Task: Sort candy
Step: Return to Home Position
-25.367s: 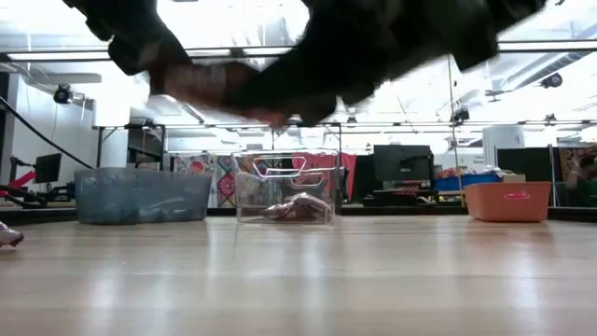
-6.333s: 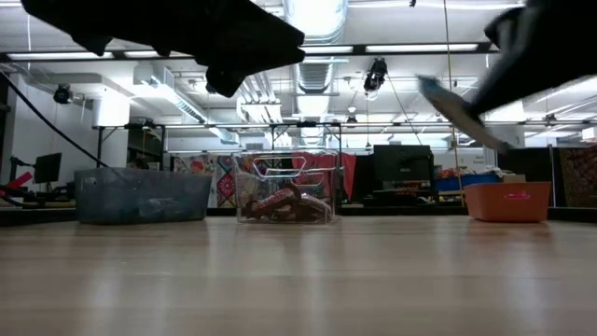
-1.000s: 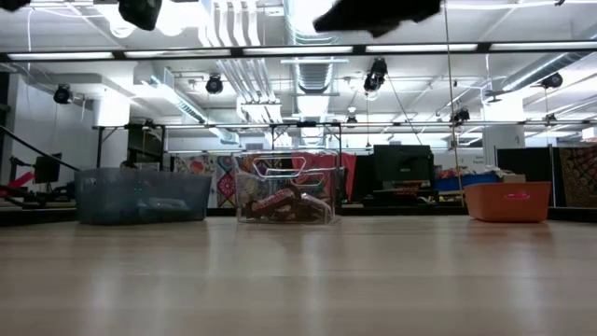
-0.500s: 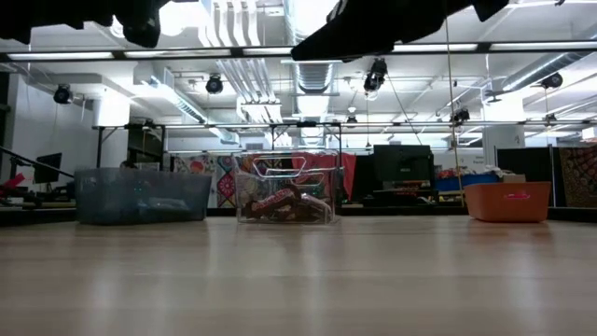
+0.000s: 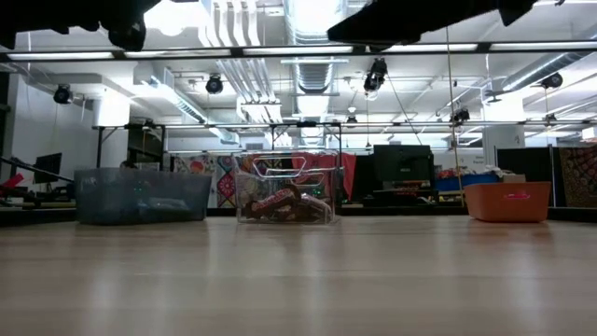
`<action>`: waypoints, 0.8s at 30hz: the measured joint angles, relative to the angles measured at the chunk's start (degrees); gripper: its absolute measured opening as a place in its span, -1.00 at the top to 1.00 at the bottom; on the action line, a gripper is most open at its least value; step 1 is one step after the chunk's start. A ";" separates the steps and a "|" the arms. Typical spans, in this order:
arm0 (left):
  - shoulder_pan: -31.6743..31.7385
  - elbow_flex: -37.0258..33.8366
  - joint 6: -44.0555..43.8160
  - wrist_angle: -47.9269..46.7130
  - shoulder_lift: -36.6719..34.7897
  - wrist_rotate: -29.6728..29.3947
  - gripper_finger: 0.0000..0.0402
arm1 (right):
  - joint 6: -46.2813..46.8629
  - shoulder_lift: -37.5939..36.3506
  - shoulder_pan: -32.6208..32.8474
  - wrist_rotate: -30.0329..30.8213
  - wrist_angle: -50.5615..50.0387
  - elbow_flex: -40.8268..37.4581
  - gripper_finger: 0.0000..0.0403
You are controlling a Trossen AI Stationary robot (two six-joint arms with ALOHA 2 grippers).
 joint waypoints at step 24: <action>3.21 -14.08 -2.23 -0.89 -24.59 -0.01 0.52 | 6.05 -39.99 -8.09 -5.03 4.37 -28.32 0.95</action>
